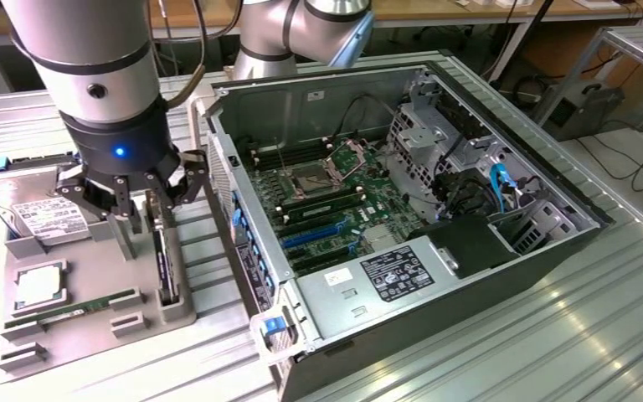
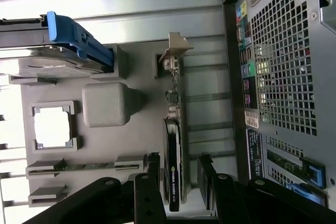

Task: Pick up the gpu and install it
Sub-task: 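Pick up the gpu and move the gpu toward the slot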

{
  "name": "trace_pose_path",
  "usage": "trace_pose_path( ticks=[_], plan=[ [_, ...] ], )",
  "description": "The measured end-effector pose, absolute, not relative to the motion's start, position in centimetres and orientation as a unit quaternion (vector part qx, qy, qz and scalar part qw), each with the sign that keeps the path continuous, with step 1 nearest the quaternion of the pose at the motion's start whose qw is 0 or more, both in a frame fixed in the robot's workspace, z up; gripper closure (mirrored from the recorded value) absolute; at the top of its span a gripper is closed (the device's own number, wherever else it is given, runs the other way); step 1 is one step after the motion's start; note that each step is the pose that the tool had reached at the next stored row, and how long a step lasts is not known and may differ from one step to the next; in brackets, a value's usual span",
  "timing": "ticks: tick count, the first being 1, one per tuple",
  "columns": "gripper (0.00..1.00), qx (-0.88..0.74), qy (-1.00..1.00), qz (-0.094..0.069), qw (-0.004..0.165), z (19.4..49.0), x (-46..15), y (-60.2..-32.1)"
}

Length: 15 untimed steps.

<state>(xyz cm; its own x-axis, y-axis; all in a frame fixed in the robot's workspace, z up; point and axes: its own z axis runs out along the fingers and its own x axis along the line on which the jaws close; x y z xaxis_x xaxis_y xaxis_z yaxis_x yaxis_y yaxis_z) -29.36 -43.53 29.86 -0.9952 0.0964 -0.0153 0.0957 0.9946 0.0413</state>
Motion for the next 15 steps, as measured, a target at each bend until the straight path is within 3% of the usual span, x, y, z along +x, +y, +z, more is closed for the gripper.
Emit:
trace_pose_path(
  ticks=[15],
  plan=[
    [0.58, 0.048, 0.999, 0.02, 0.009, 26.6, -29.4, -43.5]
  ],
)
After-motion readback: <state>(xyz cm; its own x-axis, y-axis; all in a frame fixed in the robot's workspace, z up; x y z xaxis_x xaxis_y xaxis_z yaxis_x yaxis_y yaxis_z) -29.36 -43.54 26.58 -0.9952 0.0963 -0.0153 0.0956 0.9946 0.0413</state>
